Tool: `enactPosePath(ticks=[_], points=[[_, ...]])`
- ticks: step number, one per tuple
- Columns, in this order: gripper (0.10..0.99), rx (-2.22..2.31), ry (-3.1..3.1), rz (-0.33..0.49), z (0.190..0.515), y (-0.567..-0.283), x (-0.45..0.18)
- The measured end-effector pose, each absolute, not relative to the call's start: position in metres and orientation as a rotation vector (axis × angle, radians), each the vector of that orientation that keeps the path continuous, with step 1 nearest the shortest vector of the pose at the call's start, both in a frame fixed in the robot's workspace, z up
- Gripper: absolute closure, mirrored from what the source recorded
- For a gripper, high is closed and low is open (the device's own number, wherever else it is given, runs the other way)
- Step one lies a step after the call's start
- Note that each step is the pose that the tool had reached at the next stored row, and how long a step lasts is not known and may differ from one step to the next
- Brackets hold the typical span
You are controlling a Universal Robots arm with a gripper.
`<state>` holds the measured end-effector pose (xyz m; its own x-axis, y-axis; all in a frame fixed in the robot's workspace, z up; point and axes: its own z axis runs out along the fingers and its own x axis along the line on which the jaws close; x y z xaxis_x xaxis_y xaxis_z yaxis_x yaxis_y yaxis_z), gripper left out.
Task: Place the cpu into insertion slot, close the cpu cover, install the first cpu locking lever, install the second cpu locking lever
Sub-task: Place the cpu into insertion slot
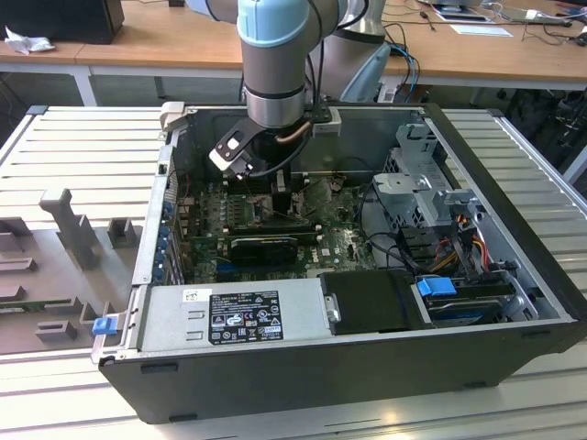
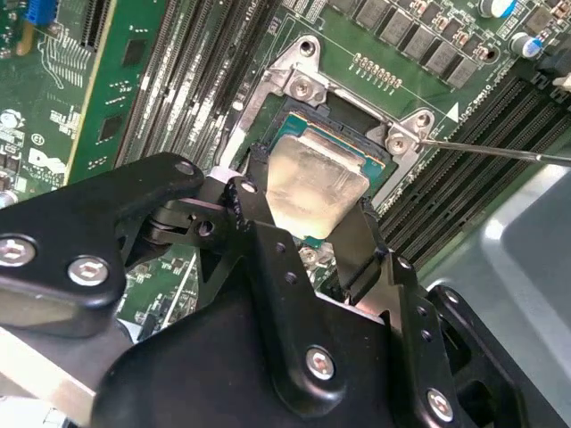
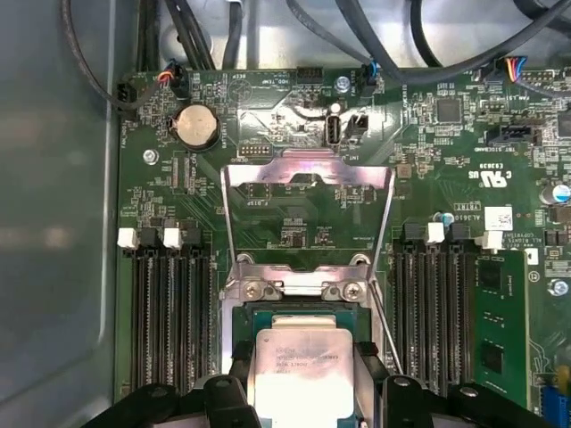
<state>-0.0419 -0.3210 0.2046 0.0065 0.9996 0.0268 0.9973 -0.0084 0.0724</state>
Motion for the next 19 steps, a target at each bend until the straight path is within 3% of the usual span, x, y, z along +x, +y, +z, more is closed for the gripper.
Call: enactPosePath(ticks=[4, 5, 15, 16, 18, 19], points=[[0.557, 2.207, 2.187, 0.109, 0.2045, -0.321, -0.0419], [0.482, 2.207, 2.187, 0.11, 0.204, -0.3208, -0.0418], [0.482, 2.212, 2.186, 0.114, 0.2102, -0.3211, -0.0416], [0.498, 2.212, 2.186, 0.113, 0.2116, -0.3211, -0.0416], [0.627, 2.212, 2.187, 0.113, 0.2123, -0.3211, -0.0413], [0.627, 2.212, 2.187, 0.112, 0.2128, -0.3211, -0.0414]])
